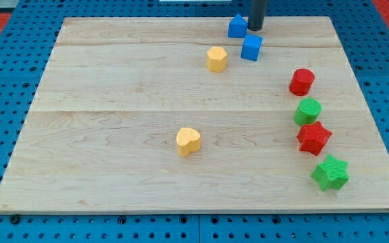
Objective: Slide the blue cube between the blue triangle and yellow hexagon
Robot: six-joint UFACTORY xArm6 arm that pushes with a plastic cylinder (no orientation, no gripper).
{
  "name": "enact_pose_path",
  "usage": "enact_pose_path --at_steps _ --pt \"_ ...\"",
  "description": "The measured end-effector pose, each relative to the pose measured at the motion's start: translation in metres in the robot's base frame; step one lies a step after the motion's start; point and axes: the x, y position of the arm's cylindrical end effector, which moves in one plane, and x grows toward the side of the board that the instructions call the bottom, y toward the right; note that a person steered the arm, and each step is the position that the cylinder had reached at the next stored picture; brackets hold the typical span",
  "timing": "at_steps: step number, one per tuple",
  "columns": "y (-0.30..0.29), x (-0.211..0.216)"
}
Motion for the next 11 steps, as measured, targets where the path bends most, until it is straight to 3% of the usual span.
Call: enact_pose_path --at_steps 3,4,5,6,8,10,11 --pt "-0.022 -0.018" --pt "0.009 -0.008" --pt "0.046 0.055" --pt "0.032 0.068" --pt "-0.011 0.036" --pt "0.022 0.093" --pt "-0.003 0.076"
